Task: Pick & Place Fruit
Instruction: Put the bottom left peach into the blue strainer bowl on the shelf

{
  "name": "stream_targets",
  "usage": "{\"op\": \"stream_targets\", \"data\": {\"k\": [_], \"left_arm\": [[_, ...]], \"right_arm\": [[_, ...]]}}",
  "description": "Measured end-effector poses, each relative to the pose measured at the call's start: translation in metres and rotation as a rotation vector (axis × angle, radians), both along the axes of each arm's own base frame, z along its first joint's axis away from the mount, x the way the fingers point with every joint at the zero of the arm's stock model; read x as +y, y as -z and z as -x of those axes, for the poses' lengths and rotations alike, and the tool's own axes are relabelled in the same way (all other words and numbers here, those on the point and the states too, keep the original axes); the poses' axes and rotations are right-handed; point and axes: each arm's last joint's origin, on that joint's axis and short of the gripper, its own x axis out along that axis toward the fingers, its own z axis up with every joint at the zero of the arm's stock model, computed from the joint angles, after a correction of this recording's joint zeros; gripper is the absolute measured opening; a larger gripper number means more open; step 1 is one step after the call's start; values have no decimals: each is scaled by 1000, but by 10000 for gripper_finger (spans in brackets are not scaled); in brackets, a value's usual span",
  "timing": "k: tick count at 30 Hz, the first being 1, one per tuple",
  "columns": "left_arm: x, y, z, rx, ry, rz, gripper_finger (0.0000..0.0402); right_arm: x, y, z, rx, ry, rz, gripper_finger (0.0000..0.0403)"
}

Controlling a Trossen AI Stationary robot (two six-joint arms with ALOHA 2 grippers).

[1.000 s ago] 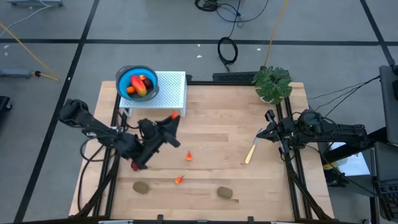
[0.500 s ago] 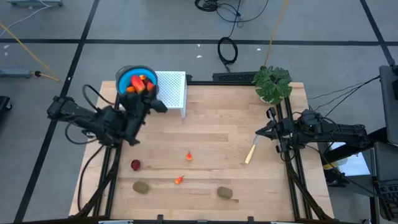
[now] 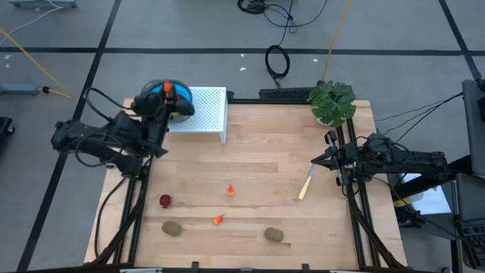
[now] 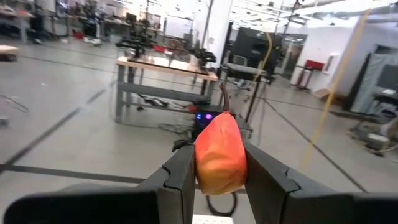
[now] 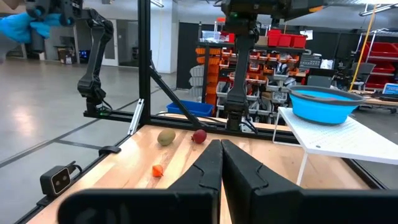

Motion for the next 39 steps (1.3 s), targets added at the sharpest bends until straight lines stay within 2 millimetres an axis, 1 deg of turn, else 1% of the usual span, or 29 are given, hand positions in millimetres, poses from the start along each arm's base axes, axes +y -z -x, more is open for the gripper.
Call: {"op": "stream_targets", "data": {"k": [6, 15, 20, 23, 31, 39], "left_arm": [[11, 3, -3, 67, -53, -7, 108], [22, 18, -13, 109, -104, -11, 108], [26, 28, -19, 92, -53, -36, 108], [32, 34, -22, 87, -4, -47, 108], [59, 51, -23, 72, 69, -7, 108], [92, 63, -15, 113, 91, 62, 108]], "right_arm": [[0, 0, 0, 0, 0, 0, 0], [-1, 0, 0, 0, 22, -2, 0], [-3, -1, 0, -8, 93, -8, 0], [-3, -2, 0, -24, 103, -9, 0], [-3, -3, 0, -33, 102, -9, 0], [-3, -3, 0, -31, 103, -9, 0]]}}
